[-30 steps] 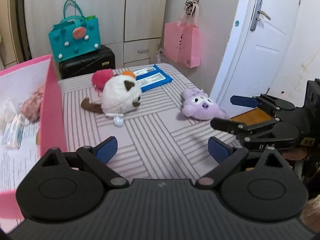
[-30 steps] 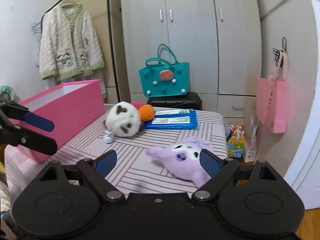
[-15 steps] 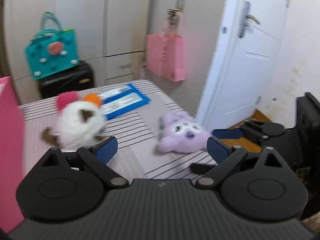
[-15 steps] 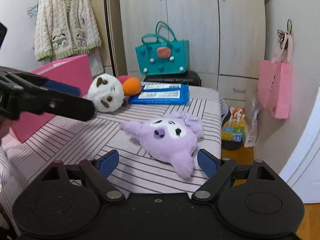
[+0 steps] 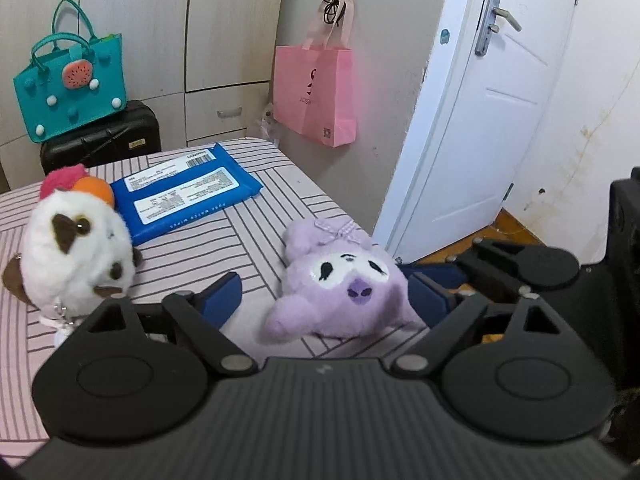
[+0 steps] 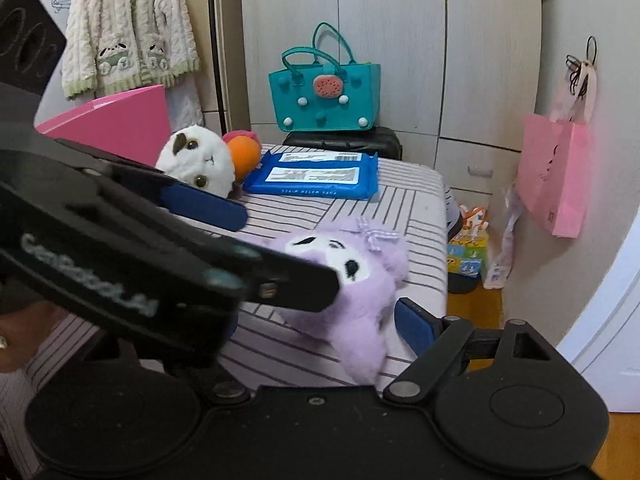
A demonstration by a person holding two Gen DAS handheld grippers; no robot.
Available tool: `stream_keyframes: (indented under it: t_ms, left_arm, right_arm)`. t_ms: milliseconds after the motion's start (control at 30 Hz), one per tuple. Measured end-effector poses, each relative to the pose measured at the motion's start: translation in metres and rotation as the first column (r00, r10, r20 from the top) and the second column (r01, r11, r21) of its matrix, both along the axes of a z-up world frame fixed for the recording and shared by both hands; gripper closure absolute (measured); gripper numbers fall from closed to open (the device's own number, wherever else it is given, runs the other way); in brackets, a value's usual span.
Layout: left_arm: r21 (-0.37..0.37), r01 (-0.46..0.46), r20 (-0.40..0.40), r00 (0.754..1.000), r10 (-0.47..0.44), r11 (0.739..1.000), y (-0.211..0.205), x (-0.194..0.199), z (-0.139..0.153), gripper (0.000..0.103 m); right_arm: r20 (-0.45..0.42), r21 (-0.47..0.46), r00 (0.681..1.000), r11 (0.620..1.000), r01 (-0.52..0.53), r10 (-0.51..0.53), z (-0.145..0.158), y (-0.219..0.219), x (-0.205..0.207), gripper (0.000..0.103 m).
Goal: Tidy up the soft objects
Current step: 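Close the left tool on the lavender plush's head while the right tool grips its body, then lift the lavender plush with both tools and carry it over the box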
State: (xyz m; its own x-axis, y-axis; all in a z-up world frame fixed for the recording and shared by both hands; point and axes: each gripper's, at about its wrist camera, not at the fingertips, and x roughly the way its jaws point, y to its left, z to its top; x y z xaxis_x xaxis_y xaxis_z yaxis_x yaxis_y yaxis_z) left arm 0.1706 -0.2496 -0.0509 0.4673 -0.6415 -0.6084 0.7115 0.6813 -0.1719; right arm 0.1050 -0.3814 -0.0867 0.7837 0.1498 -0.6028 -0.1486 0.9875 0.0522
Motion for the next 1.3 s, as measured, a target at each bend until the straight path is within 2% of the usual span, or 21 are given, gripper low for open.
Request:
stream_keyframes:
  t_ms: [167, 267, 367, 600, 700, 767, 967, 1133, 1300]
  left_arm:
    - [-0.034, 0.003, -0.057, 0.998, -0.005, 0.999, 0.000, 0.007, -0.007, 0.043]
    - [-0.055, 0.008, -0.053, 0.999, -0.011, 0.998, 0.002, 0.006, -0.009, 0.048]
    - [-0.043, 0.010, -0.037, 0.999, -0.011, 0.999, 0.001, 0.002, -0.009, 0.053]
    - [-0.055, -0.025, -0.085, 0.996, 0.020, 0.998, 0.012, -0.002, -0.008, 0.059]
    - [-0.014, -0.048, -0.152, 0.987, 0.045, 0.999, 0.018, -0.002, -0.004, 0.060]
    - [0.009, -0.063, -0.159, 0.985, 0.063, 0.998, 0.021, -0.004, -0.001, 0.060]
    - [0.021, -0.093, -0.193, 0.977, 0.095, 0.995, 0.039, -0.006, 0.002, 0.060]
    - [0.036, -0.104, -0.259, 0.960, 0.109, 0.994, 0.056, -0.012, 0.004, 0.061]
    - [0.035, -0.109, -0.278, 0.954, 0.115, 0.993, 0.074, -0.021, 0.009, 0.061]
  right_arm:
    - [-0.001, 0.012, 1.000, 1.000, 0.020, -0.020, -0.002, 0.000, 0.001, 0.032]
    - [0.002, 0.023, 0.999, 0.999, 0.041, -0.042, -0.002, -0.002, 0.001, 0.038]
    - [-0.003, 0.025, 0.999, 0.998, 0.054, -0.054, -0.001, -0.001, 0.000, 0.041]
    - [-0.019, 0.011, 0.998, 0.998, 0.061, -0.061, 0.001, 0.012, -0.005, 0.042]
    - [-0.016, 0.000, 0.998, 0.998, 0.057, -0.057, 0.001, 0.022, -0.006, 0.042]
    - [-0.022, 0.012, 0.998, 0.998, 0.064, -0.064, 0.003, 0.029, -0.008, 0.042]
    - [-0.049, 0.023, 0.997, 0.998, 0.058, -0.057, 0.007, 0.047, -0.013, 0.043]
    - [-0.090, 0.022, 0.996, 0.999, 0.031, -0.029, 0.011, 0.065, -0.023, 0.043]
    - [-0.121, 0.090, 0.993, 0.996, 0.022, -0.010, 0.021, 0.074, -0.029, 0.042]
